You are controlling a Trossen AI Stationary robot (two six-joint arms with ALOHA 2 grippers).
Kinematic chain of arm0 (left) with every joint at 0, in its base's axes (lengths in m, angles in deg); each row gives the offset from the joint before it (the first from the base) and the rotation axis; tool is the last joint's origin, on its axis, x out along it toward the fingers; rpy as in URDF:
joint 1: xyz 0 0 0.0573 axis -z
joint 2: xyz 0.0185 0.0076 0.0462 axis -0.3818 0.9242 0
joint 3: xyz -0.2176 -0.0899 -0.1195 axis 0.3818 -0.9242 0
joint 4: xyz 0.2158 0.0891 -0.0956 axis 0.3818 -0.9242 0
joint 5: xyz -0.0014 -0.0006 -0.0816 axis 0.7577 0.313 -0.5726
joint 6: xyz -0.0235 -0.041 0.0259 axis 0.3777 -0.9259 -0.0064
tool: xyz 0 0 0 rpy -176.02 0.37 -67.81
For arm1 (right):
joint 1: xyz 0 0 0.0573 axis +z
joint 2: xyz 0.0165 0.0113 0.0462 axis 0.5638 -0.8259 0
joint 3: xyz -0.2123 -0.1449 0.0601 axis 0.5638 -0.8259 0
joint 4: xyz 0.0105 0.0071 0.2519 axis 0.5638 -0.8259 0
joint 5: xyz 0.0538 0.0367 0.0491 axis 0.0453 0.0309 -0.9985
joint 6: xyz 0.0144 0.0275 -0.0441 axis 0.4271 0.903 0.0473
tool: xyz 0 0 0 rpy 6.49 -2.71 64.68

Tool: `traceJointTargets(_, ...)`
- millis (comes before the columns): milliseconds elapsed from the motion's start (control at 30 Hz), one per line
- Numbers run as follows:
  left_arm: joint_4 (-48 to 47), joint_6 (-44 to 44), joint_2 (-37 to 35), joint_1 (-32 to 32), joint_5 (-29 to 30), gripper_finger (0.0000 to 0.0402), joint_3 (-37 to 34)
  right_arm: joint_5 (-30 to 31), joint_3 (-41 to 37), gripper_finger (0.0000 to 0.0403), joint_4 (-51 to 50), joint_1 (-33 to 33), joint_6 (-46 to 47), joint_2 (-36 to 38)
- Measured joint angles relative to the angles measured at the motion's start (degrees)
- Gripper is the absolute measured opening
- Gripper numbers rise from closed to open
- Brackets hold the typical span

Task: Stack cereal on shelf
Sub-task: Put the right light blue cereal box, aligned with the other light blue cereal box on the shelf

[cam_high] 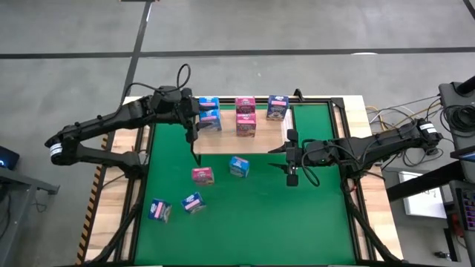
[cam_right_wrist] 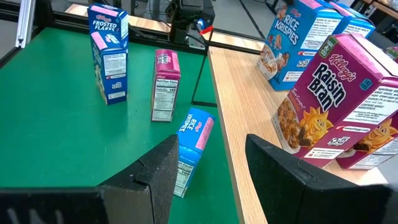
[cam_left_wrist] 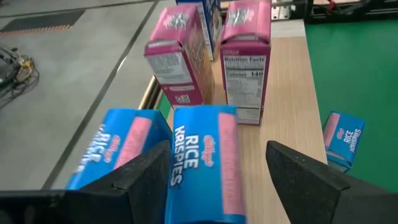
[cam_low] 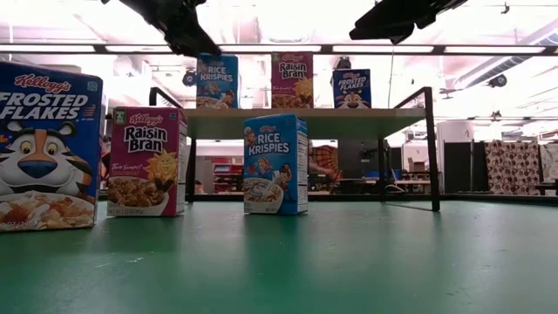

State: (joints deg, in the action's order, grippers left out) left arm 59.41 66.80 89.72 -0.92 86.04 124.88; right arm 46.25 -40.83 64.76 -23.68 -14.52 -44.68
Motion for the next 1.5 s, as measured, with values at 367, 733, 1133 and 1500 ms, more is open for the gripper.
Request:
traceJointTargets(367,2.4,2.0,0.2,0.0,0.1,0.0238,3.2,0.0,0.0,0.0176,0.0,0.0,0.0,0.0)
traceJointTargets(733,5.5,3.3,4.3,0.0,6.6,0.0065,3.2,0.1,0.0,0.0176,0.0,0.0,-0.1,0.0)
traceJointTargets(1133,5.3,4.8,5.4,0.0,6.5,0.0030,3.2,0.1,0.0,0.0176,-0.2,0.0,-0.1,0.0)
traceJointTargets(1500,4.9,6.3,5.5,0.0,5.5,0.0032,3.2,0.1,0.0,0.0176,-0.2,0.0,-0.1,0.0)
